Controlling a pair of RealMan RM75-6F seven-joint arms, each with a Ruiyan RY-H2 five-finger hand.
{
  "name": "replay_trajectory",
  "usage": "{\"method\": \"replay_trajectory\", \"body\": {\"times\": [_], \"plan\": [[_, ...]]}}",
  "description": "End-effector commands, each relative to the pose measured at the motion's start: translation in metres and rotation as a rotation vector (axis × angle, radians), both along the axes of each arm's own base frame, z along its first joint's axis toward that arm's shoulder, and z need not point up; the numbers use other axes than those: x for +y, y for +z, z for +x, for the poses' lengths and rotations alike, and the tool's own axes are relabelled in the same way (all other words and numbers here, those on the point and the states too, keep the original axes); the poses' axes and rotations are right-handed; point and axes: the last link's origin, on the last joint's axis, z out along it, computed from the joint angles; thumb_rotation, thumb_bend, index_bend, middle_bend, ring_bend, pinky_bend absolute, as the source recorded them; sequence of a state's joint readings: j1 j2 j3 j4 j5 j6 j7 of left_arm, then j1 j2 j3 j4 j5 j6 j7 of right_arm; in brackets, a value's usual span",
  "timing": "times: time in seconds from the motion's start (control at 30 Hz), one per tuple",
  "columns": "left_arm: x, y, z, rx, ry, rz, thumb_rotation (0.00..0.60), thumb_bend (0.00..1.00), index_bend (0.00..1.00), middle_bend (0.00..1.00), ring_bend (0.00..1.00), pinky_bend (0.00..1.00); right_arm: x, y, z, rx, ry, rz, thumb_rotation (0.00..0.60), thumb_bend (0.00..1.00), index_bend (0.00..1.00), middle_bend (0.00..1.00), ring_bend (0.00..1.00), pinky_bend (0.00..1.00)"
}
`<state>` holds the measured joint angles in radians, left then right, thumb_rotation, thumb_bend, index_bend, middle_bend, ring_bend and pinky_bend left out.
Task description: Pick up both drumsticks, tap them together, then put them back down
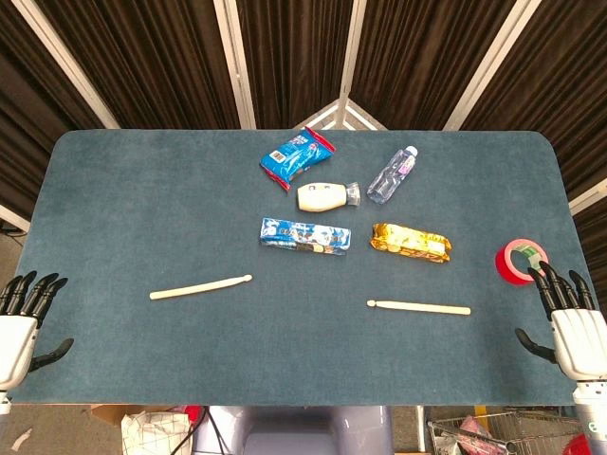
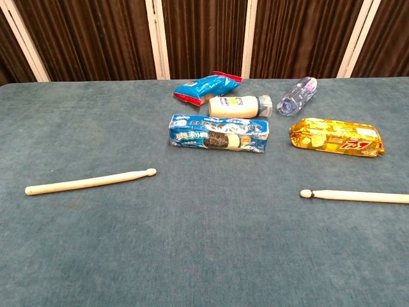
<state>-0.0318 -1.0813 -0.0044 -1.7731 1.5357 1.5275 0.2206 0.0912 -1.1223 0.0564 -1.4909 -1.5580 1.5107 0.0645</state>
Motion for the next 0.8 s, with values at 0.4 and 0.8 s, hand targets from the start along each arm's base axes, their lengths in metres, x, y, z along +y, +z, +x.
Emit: {"method": "replay_trajectory", "body": {"times": [0.4, 0.8], "plan": [[-0.001, -0.001, 0.001, 0.001, -0.001, 0.001, 0.600, 0.28, 0.13, 0.10, 0.00, 0.00, 0.002, 0.001, 0.004, -0.037, -0.006, -0.004, 0.600, 0.25, 0.17, 0.16, 0.17, 0.06], [0.001, 0.002, 0.003, -0.018, -0.019, 0.016, 0.600, 0.28, 0.16, 0.11, 0.00, 0.00, 0.002, -0.020, 0.020, -0.115, -0.007, 0.034, 0.600, 0.25, 0.35, 0.32, 0.20, 0.05]]}}
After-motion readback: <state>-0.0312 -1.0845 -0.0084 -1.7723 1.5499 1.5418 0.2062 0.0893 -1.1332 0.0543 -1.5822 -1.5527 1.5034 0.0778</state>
